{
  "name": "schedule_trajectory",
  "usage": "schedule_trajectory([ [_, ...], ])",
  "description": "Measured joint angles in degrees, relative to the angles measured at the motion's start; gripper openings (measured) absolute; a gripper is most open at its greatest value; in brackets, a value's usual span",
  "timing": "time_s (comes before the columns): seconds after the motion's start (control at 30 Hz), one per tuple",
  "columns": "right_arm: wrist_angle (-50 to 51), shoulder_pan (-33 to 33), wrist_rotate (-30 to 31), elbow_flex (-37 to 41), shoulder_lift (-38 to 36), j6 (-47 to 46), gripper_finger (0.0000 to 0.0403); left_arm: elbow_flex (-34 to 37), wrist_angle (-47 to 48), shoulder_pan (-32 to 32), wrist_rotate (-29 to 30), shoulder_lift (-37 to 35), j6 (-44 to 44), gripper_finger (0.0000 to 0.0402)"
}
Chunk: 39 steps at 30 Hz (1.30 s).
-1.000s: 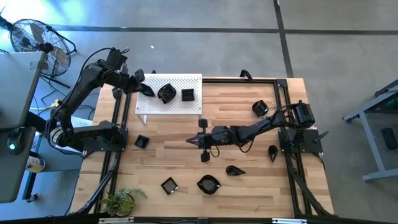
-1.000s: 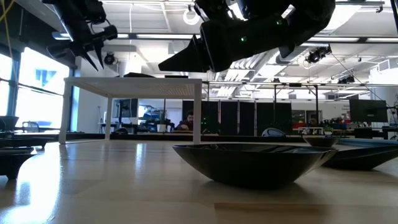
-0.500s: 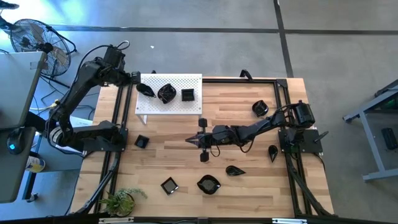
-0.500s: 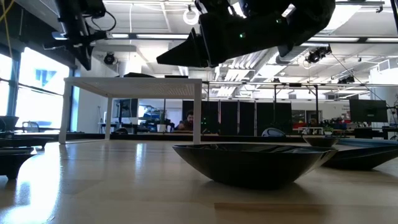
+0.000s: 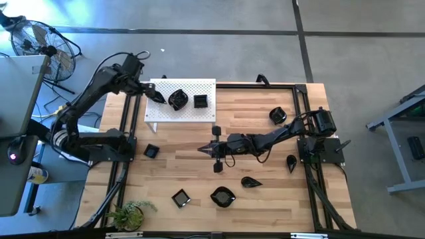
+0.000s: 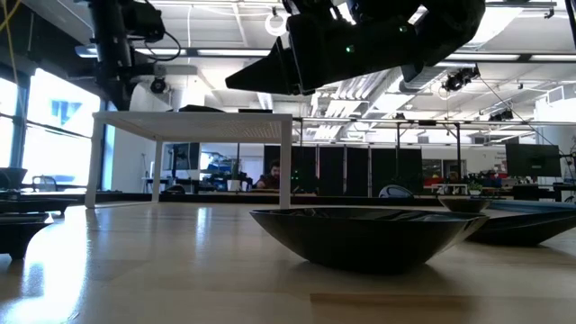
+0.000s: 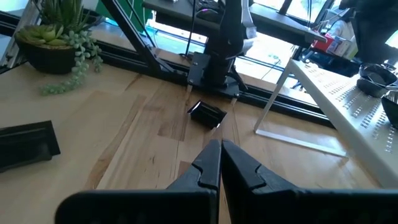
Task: Pick & Place Mini shaped plates
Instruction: Stack the drop-shaped plate on top of the drop-shaped plate on the shelf
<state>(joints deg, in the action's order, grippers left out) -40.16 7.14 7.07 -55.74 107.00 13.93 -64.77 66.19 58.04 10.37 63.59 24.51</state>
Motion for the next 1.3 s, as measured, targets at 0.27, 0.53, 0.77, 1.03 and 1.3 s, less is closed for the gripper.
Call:
schedule_trajectory([
  [0.27, 0.00, 0.00, 0.00, 0.00, -0.02, 0.00, 0.0001, 0.02, -2.51, -5.27, 2.64, 0.07, 0.13, 0.0000],
  [0.53, 0.04, 0.00, -0.02, 0.01, 0.00, 0.00, 0.0001, 0.04, -3.16, -7.17, 3.49, 2.18, 0.85, 0.0000],
  [0.77, 0.08, 0.00, -0.17, 0.00, 0.00, -0.01, 0.0001, 0.04, -3.47, -8.40, 2.47, 2.95, 0.28, 0.0000],
  [1.03, 0.07, 0.00, -0.20, 0.01, 0.00, 0.00, 0.0001, 0.04, -3.63, -12.50, 3.89, 2.95, -0.78, 0.0000],
  [1.3, 0.07, 0.00, -0.20, 0.00, -0.01, -0.23, 0.0002, 0.04, -3.97, -15.65, 5.88, 2.95, -4.76, 0.0000],
])
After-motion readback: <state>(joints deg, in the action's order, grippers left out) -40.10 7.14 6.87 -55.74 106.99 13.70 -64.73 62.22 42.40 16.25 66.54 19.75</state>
